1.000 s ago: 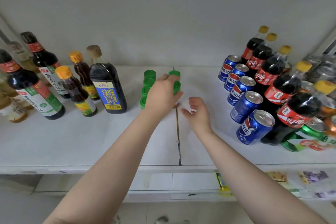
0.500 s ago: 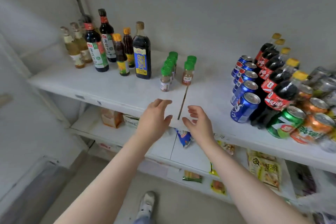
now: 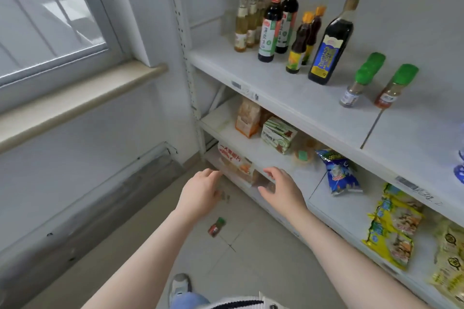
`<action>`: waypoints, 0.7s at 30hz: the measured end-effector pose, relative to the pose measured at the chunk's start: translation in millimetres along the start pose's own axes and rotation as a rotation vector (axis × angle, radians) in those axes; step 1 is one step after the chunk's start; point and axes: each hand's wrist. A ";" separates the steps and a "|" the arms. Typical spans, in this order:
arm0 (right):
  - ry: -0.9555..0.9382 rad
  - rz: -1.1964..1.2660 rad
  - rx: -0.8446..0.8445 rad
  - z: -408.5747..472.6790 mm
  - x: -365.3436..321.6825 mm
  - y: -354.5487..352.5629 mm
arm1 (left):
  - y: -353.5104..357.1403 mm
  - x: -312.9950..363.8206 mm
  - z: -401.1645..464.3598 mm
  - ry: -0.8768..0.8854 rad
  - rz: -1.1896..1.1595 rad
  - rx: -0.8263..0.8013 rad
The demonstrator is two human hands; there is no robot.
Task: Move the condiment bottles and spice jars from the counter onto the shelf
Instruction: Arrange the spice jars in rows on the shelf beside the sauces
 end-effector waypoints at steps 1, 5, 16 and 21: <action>-0.007 -0.017 -0.022 4.3 -9.9 14.5 | 1.4 -19.4 -5.8 -0.018 -0.010 -0.010; 0.007 -0.099 -0.113 20.1 -52.4 74.3 | -0.8 -95.1 -18.0 -0.088 0.021 -0.128; 0.173 -0.238 -0.265 62.4 -100.3 190.3 | 6.7 -213.0 14.4 -0.107 0.065 -0.322; 0.229 -0.260 -0.302 92.1 -84.5 216.3 | 31.5 -228.1 49.9 -0.096 0.099 -0.381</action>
Point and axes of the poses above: each hand's wrist, its own z-axis towards the middle knuckle, its own y-axis out of the palm, x = y × z, and after that the axes turned 3 degrees about z, right-handed
